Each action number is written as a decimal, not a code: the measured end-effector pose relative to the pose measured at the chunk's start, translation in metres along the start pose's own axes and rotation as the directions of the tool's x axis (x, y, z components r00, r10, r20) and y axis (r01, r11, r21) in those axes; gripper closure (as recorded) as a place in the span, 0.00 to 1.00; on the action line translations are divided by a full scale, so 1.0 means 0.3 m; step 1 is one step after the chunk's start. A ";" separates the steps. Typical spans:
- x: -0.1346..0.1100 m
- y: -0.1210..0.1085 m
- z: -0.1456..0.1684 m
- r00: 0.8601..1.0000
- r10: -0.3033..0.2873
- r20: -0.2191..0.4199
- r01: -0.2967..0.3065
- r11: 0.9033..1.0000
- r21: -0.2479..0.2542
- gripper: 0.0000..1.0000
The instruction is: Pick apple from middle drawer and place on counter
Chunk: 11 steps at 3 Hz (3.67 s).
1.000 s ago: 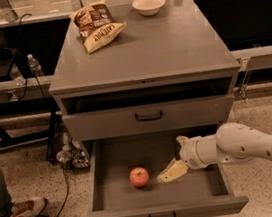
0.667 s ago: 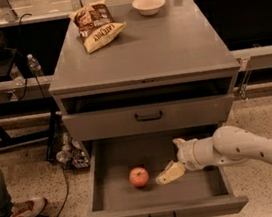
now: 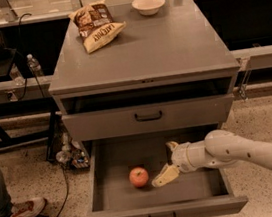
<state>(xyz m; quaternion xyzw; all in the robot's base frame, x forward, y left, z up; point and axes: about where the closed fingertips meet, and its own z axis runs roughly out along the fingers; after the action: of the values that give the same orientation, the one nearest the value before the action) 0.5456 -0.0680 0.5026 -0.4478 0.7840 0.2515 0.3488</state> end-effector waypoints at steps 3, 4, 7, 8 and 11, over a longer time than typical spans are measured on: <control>0.017 0.038 0.215 0.990 -0.127 0.053 0.130 0.990 -0.050 0.00; 0.013 0.063 0.270 0.983 -0.168 0.068 0.172 0.983 -0.060 0.00; 0.049 0.094 0.451 0.973 -0.227 0.035 0.229 0.972 -0.060 0.00; 0.064 0.091 0.506 0.974 -0.225 0.020 0.226 0.972 -0.063 0.00; 0.113 0.074 0.560 0.978 -0.207 -0.022 0.205 0.976 -0.069 0.17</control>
Offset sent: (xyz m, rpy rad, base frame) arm 0.0131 0.0541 -0.0540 0.0126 -0.1057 0.1365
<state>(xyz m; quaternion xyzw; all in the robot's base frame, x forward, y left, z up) 0.5680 0.0434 0.3722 -0.5417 0.7293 0.2336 0.3465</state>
